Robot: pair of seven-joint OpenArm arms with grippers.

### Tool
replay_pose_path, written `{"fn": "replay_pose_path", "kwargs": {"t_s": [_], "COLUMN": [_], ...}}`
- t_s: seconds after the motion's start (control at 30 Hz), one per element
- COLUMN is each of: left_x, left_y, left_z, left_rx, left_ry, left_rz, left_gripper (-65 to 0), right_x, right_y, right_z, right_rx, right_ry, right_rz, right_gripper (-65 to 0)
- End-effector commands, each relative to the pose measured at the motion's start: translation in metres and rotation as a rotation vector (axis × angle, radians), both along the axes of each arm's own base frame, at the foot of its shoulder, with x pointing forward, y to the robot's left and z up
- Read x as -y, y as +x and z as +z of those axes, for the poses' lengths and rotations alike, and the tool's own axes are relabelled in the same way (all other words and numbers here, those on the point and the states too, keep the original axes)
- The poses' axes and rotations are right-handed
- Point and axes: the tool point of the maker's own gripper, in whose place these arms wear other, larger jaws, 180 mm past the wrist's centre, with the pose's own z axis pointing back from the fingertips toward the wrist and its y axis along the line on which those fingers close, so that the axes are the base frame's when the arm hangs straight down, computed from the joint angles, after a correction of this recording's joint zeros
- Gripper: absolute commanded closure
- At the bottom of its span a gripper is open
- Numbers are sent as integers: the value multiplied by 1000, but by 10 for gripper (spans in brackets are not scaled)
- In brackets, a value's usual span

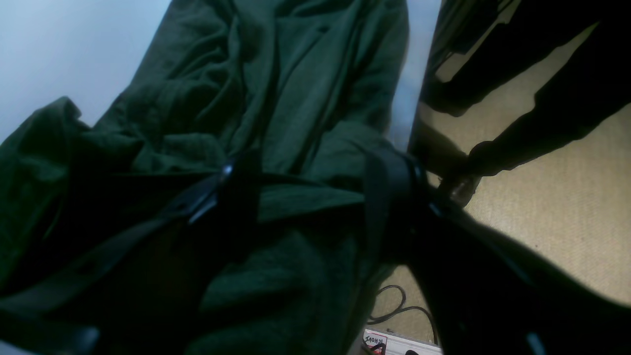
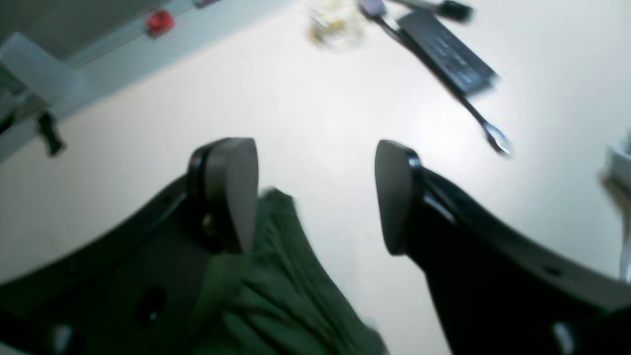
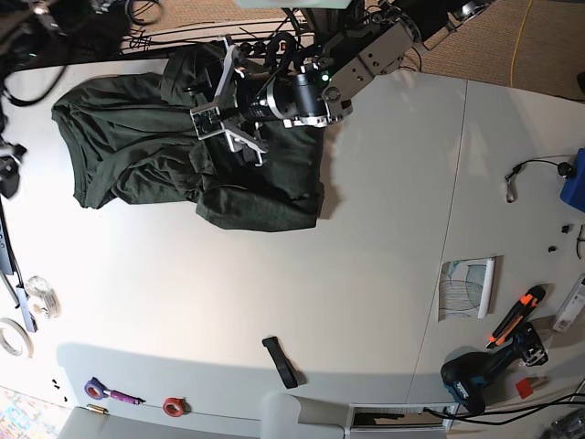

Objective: Layout the t-shirt on the table in an organized manner, then fold the t-shirt properly

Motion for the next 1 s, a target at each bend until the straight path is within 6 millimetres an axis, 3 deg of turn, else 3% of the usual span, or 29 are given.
{"fn": "replay_pose_path", "kwargs": {"t_s": [0.0,0.17,0.3,0.47,0.7,0.97], "left_x": [7,7,7,8,8,8], "left_y": [2,2,2,3,3,3], "left_z": [16,17,17,17,19,19], "left_rx": [18,19,19,24,26,27], "left_ry": [-57,-59,-59,-59,-68,-70], "left_rz": [-5,-5,-5,-3,-2,-2], "left_gripper": [-341,-341,-341,-341,-341,-341], "right_x": [5,12,-2,-20,-48,-50], "right_y": [3,2,-7,-19,-16,-14], "right_z": [9,-39,-80,-113,-122,-122], "right_rx": [20,-85,-201,-248,-194,-188], "right_ry": [-4,211,413,608,719,723], "right_rz": [28,128,249,278,317,319], "right_gripper": [-367,-367,-367,-367,-367,-367]}}
